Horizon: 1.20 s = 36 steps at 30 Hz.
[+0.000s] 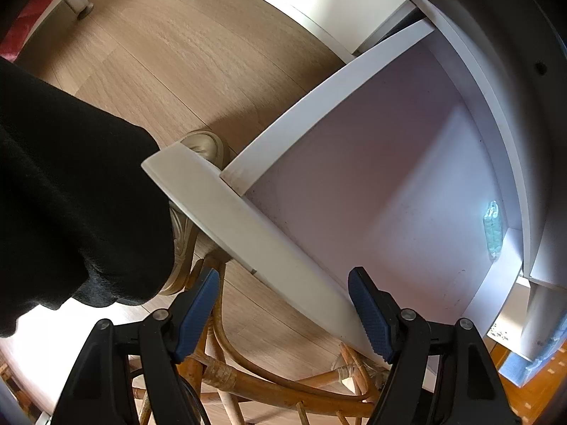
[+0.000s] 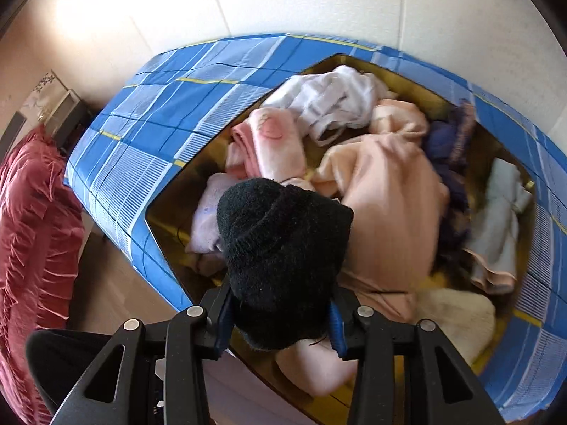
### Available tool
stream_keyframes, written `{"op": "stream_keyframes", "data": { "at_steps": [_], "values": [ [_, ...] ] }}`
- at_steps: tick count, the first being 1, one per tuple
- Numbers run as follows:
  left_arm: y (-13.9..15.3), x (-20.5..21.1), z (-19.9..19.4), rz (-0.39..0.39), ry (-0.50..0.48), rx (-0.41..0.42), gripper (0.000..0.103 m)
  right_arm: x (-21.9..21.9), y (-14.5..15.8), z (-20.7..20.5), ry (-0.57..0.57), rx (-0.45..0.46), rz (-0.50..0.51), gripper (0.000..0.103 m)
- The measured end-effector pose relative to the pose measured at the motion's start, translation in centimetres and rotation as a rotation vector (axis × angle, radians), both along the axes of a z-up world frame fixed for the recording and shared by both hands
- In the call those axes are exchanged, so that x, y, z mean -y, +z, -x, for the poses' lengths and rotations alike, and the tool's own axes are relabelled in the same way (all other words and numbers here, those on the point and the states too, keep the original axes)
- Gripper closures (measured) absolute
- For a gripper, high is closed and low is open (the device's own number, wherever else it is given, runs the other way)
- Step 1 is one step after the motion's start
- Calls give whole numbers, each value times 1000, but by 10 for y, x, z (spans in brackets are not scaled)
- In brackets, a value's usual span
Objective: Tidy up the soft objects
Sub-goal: 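Carry the black knit sock with the right gripper over the tray, then lower the black sock into the tray and open the right gripper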
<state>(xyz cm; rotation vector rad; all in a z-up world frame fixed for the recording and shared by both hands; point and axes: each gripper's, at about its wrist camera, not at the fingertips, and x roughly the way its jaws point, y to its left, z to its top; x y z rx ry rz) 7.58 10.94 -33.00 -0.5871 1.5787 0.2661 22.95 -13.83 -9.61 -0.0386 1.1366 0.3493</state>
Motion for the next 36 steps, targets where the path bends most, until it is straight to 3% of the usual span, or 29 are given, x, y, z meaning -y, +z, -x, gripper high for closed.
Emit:
{"op": "stream_keyframes", "data": {
  "at_steps": [9,18,20,21,25,28,32,36],
  "values": [
    [0,3,0,-9,-3,1,26,-6,6,13,48,38,32,51],
    [2,6,1,-21,-9,3,26,11,22,39,36,100,-57,51],
    [2,6,1,-23,-9,4,26,8,22,37,36,116,-81,54],
    [3,6,1,-26,-12,5,26,6,21,33,26,114,-84,61],
    [4,7,2,-24,-12,5,26,0,4,17,-31,55,-92,70],
    [3,5,2,-16,-6,3,26,-3,-17,8,-60,-1,-58,70],
    [5,4,0,-26,-13,3,26,4,-13,13,-65,43,-95,70],
    [6,8,0,-39,-20,6,26,13,10,37,-18,119,-129,67]
  ]
}}
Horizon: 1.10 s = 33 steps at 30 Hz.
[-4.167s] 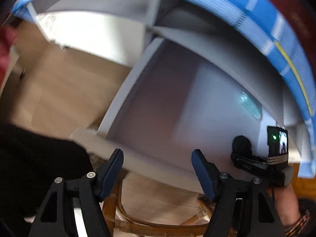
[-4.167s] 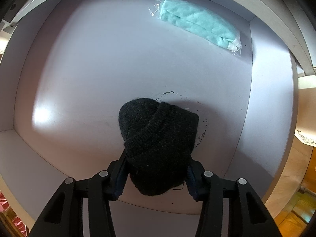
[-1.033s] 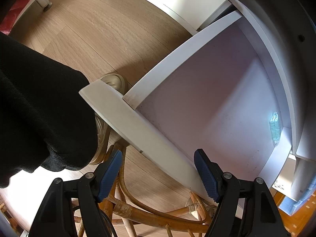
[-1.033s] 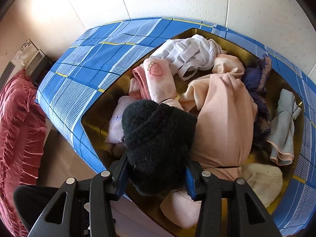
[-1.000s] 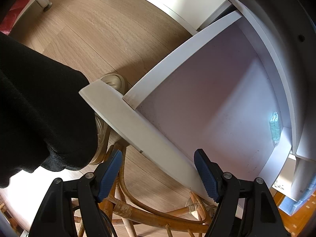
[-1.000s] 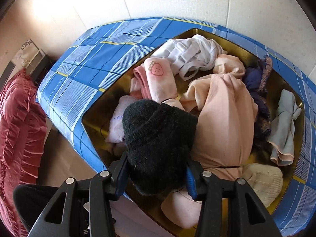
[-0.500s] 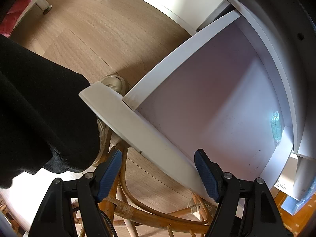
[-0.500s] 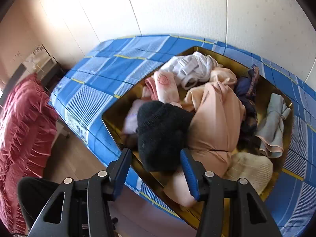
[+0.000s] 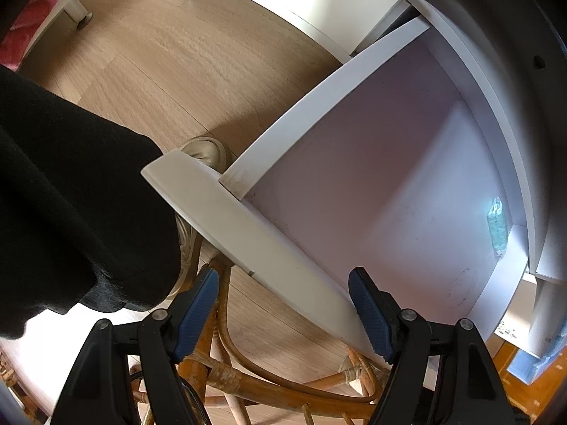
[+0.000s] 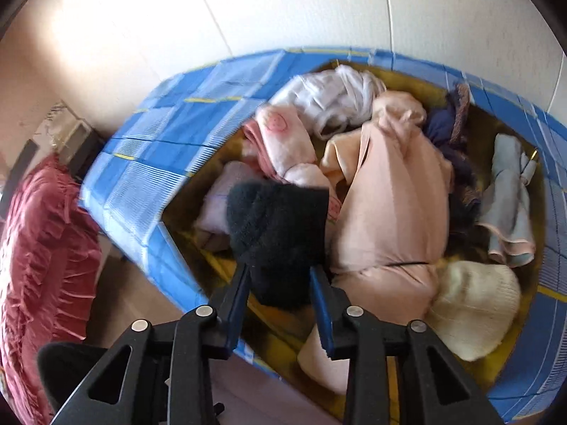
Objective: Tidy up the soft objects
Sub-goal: 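Lower the black sock into the tray and open the right gripper, then reach the open right gripper into the shelf toward the mint-green bag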
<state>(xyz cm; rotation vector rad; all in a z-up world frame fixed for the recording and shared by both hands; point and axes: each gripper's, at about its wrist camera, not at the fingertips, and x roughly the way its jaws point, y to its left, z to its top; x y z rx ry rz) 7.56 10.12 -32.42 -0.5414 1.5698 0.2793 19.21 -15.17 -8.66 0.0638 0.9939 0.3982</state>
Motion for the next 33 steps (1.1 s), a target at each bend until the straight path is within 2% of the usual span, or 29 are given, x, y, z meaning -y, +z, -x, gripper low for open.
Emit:
{"op": "stream_keyframes", "data": {
  "at_steps": [5,8,10,12,14,18,19,22,25,29,30,33],
  "values": [
    [1,4,0,-7,-5,3,26,9,30,60,109,180,76,67],
    [2,4,0,-13,-11,5,26,6,25,110,229,271,158,67],
    [1,4,0,-12,-12,6,26,3,7,140,320,295,204,67],
    [2,4,0,-15,-14,7,27,-1,-27,166,408,275,293,67],
    [2,5,0,-14,-13,9,27,-10,-80,181,484,210,459,67],
    [2,3,1,-1,-1,11,29,-12,-185,178,578,95,768,67],
    [3,4,0,-3,-3,13,30,-10,-203,172,584,80,826,67],
    [4,5,0,-9,-13,20,32,1,-252,139,520,18,951,67],
    [6,8,-1,-19,-25,24,33,6,-274,114,495,15,1018,66],
    [10,13,-3,-28,-52,38,41,12,-299,90,470,29,1114,64],
    [12,15,-3,-29,-60,45,45,14,-304,86,465,30,1123,64],
    [13,17,-5,-32,-71,50,46,19,-313,70,451,12,1113,64]
  ]
}}
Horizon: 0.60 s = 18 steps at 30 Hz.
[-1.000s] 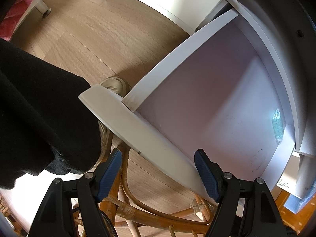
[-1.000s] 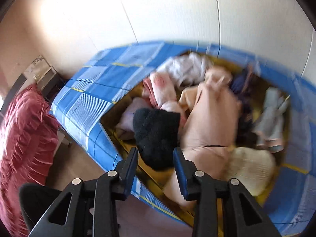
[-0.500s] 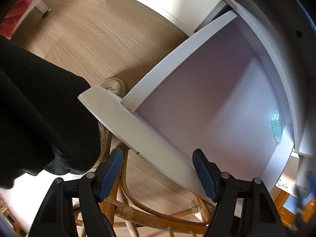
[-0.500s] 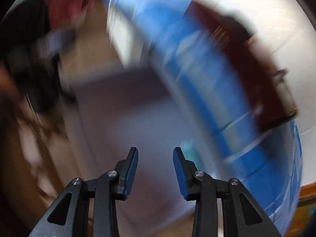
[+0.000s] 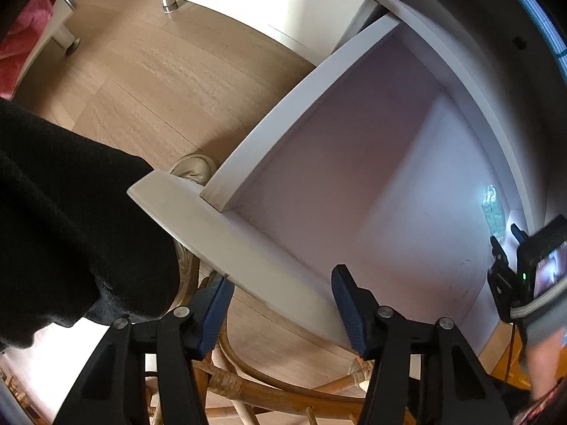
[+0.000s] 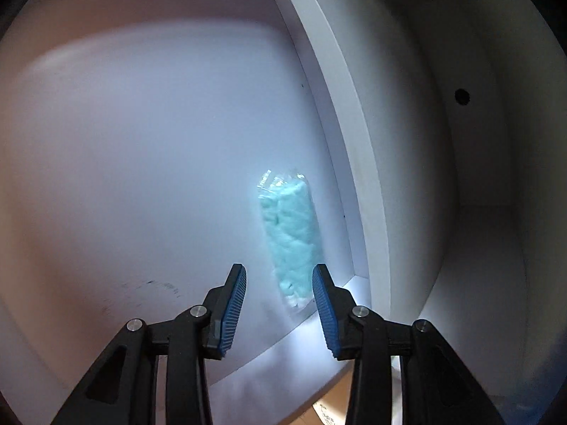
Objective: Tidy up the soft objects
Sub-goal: 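Reach the open right gripper into the shelf toward the mint-green bag, then grasp the mint-green plastic-wrapped bundle with the right gripper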
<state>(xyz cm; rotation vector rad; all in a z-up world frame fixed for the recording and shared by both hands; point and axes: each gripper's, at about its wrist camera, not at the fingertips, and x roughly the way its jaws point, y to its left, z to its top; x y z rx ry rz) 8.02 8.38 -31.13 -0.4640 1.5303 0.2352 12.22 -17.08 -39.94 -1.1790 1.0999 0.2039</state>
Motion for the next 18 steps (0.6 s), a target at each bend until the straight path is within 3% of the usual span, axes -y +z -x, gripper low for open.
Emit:
{"op": "stream_keyframes", "data": {
  "at_steps": [4,11,14,18],
  "values": [
    [1,4,-2,2,-19,9,50,3,-8,-9,22,-3,13,64],
    [3,6,-3,-6,-36,12,50,9,-12,-29,47,-25,9,67],
    [4,5,-3,7,-26,10,50,-4,-18,-21,152,-5,85,66],
    [12,6,-1,-17,-43,26,52,-11,-21,-20,159,-1,130,67]
  ]
}}
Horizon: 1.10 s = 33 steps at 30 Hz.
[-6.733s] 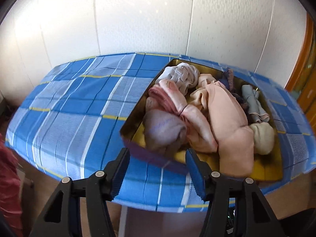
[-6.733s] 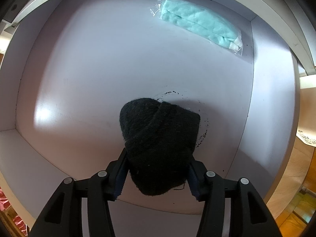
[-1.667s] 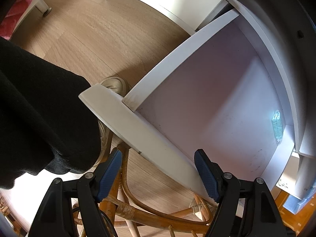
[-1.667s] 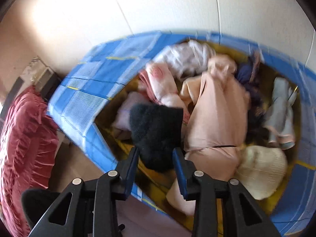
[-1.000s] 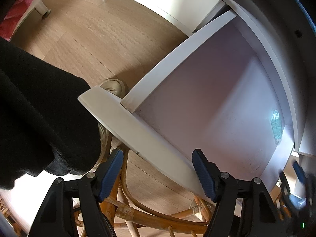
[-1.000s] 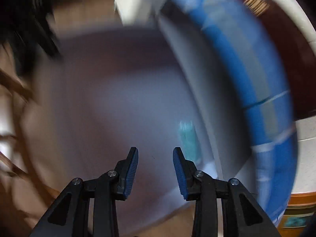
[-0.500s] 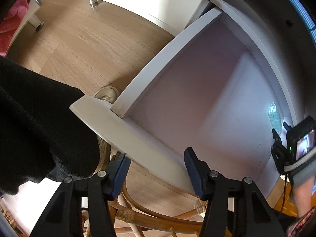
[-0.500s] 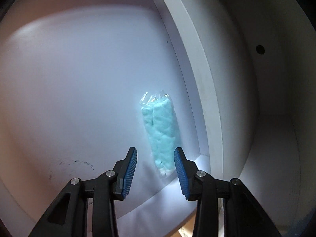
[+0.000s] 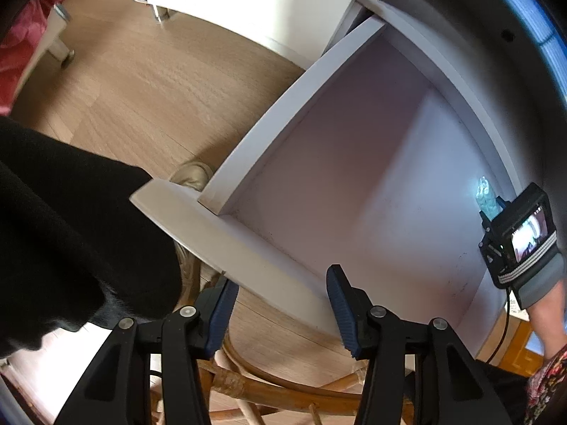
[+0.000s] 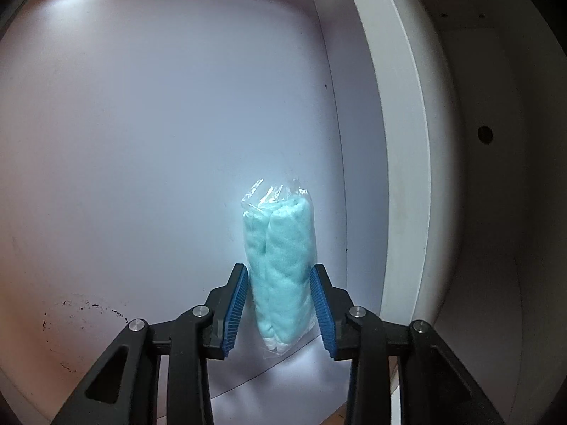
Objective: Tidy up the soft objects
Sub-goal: 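Grasp the mint-green plastic-wrapped bundle with the right gripper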
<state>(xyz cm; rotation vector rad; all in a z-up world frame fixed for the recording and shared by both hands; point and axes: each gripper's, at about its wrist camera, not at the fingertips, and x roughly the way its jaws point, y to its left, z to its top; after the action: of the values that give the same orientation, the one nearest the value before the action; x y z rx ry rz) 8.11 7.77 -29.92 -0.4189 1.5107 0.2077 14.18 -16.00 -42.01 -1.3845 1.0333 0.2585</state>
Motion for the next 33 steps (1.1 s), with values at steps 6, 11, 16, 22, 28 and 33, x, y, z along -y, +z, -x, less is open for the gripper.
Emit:
{"op": "stream_keyframes", "data": {
  "at_steps": [6,11,16,22,28,33],
  "values": [
    [17,-1,5,-2,8,37,52,-8,-5,-1,0,3,97,71],
    [33,-3,9,-7,1,85,49,-16,2,-8,-3,-10,119,74],
    [61,15,1,-61,-110,213,47,-34,8,2,-42,-37,79,76],
    [62,36,-11,-8,-214,262,38,-58,54,0,-184,-150,-213,74],
    [46,52,-35,10,-314,221,36,-49,58,-16,-169,-104,-198,54],
    [49,62,-41,-15,-371,253,29,-44,49,-27,-165,-135,-225,53]
  ]
}}
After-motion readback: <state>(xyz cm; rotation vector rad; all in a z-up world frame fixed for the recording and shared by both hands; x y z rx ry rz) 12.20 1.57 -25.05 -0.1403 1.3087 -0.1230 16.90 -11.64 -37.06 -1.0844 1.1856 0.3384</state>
